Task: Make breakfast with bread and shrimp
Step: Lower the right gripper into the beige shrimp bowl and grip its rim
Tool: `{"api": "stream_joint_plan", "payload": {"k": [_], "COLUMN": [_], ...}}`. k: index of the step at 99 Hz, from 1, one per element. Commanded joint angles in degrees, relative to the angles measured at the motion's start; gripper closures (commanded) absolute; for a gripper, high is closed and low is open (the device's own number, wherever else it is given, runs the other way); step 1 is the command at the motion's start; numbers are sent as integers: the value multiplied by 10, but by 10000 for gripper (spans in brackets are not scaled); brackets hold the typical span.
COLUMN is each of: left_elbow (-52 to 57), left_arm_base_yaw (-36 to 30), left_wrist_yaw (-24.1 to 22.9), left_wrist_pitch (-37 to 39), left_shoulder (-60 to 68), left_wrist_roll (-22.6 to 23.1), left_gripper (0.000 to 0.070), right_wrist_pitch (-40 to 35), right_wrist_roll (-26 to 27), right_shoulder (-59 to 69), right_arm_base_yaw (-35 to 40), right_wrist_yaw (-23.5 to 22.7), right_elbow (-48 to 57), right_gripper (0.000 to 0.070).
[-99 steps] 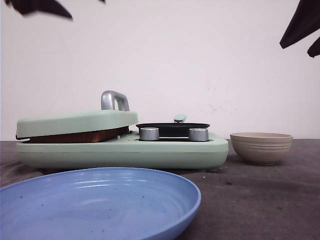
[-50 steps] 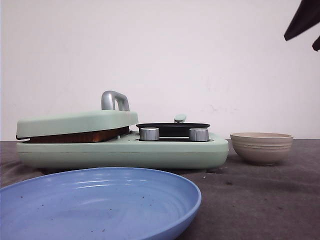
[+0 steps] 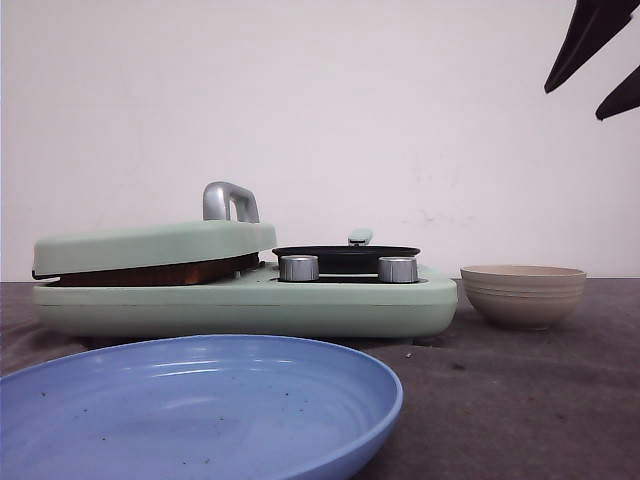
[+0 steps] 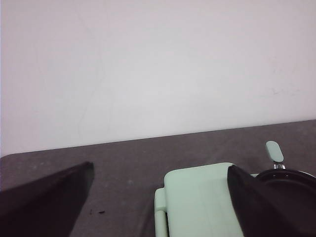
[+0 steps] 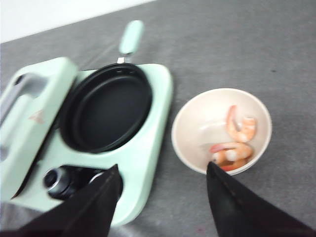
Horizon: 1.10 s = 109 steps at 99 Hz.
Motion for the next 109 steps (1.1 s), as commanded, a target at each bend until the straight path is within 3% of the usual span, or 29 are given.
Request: {"api": "stream_joint_plan", "payload": {"k": [1, 26, 64, 109], "left_elbow": [-2, -20, -20, -20], "left_arm_base_yaw": [-1, -1, -1, -1], "left_wrist_yaw": [-2, 0, 6, 12], "left_wrist_pitch": [3, 4, 9, 23], "left_shoulder": [1, -12, -15, -15], "left_wrist_roll": [7, 3, 3, 3], "left_gripper": [197, 197, 196, 197], "right_wrist_pitch": [-10, -36, -2, -2], "right_wrist_roll": [3, -3, -5, -21], "right_shoulder": [47, 193, 339, 403], "right_arm_base_yaw": [-14, -62, -74, -54], "right_wrist_yaw": [-4, -25, -43, -60], "right_elbow": [30, 104, 122, 122], "right_gripper": [357, 352, 352, 352]}}
